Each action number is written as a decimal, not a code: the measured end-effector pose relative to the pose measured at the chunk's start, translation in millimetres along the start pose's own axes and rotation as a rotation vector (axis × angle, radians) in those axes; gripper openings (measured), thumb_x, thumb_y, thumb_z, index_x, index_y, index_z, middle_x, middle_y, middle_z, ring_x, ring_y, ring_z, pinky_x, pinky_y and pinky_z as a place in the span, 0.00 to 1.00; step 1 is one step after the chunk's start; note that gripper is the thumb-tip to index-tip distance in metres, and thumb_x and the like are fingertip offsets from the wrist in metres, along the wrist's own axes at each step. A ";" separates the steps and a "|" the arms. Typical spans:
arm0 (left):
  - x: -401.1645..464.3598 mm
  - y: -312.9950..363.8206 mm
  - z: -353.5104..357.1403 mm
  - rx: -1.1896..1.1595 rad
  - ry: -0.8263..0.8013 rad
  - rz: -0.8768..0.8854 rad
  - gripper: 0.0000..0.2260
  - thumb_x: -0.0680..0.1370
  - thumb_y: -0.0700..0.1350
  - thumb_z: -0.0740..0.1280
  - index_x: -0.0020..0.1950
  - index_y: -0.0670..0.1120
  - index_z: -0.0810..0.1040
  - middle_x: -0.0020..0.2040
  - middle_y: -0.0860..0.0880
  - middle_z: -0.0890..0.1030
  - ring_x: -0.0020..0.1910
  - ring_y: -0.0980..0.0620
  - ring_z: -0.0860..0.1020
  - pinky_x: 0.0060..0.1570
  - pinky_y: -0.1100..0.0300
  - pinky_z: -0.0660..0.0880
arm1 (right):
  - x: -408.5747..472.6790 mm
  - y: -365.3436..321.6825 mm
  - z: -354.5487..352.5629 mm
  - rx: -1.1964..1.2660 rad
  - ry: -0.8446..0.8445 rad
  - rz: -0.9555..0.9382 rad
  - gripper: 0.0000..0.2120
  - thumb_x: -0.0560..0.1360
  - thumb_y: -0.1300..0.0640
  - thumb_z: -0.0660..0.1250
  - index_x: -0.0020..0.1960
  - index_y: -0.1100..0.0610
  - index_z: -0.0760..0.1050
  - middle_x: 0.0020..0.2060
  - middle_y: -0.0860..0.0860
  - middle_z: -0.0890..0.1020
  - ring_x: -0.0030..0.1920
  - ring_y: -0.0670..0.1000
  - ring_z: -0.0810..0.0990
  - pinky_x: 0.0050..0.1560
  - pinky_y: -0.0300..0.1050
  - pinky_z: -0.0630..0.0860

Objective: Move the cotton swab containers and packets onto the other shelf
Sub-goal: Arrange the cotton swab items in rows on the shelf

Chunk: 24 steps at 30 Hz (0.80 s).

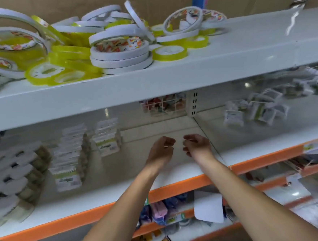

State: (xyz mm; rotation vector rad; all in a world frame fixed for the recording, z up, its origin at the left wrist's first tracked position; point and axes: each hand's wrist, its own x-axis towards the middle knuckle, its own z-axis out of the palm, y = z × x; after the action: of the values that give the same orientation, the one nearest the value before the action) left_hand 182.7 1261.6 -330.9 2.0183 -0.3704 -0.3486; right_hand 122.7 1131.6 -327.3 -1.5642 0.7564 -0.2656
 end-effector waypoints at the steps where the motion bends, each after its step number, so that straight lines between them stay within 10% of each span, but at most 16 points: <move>1: 0.6 8.5 11.3 0.013 -0.016 0.005 0.17 0.76 0.35 0.59 0.56 0.50 0.80 0.55 0.52 0.82 0.47 0.58 0.78 0.39 0.72 0.74 | 0.2 -0.8 -15.0 0.013 0.000 -0.002 0.10 0.76 0.65 0.66 0.55 0.56 0.80 0.44 0.53 0.84 0.37 0.51 0.81 0.38 0.42 0.76; 7: 5.0 64.9 94.8 0.062 -0.077 0.031 0.16 0.75 0.36 0.59 0.56 0.50 0.80 0.54 0.52 0.82 0.53 0.54 0.79 0.46 0.63 0.73 | 11.1 1.9 -109.2 0.058 0.041 0.011 0.10 0.76 0.68 0.66 0.56 0.61 0.79 0.44 0.57 0.81 0.36 0.50 0.78 0.33 0.35 0.75; 18: 11.9 144.1 246.7 0.042 -0.146 0.055 0.13 0.77 0.38 0.62 0.59 0.44 0.80 0.58 0.46 0.82 0.59 0.47 0.79 0.62 0.53 0.75 | 46.7 12.8 -279.4 -0.020 0.125 0.016 0.12 0.61 0.51 0.66 0.44 0.46 0.80 0.40 0.47 0.85 0.42 0.51 0.85 0.54 0.56 0.82; 24: 21.9 165.6 299.1 -0.040 -0.107 -0.051 0.12 0.80 0.43 0.66 0.63 0.43 0.76 0.55 0.46 0.80 0.53 0.46 0.78 0.56 0.57 0.74 | 74.6 20.3 -335.1 0.002 0.163 0.010 0.07 0.71 0.57 0.69 0.45 0.46 0.79 0.41 0.47 0.84 0.44 0.50 0.85 0.53 0.53 0.82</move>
State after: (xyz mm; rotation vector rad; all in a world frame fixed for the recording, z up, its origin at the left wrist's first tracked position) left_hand 65.6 939.9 -319.0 1.9779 -0.3758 -0.4931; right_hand -22.5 820.2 -313.1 -1.5496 0.8900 -0.3892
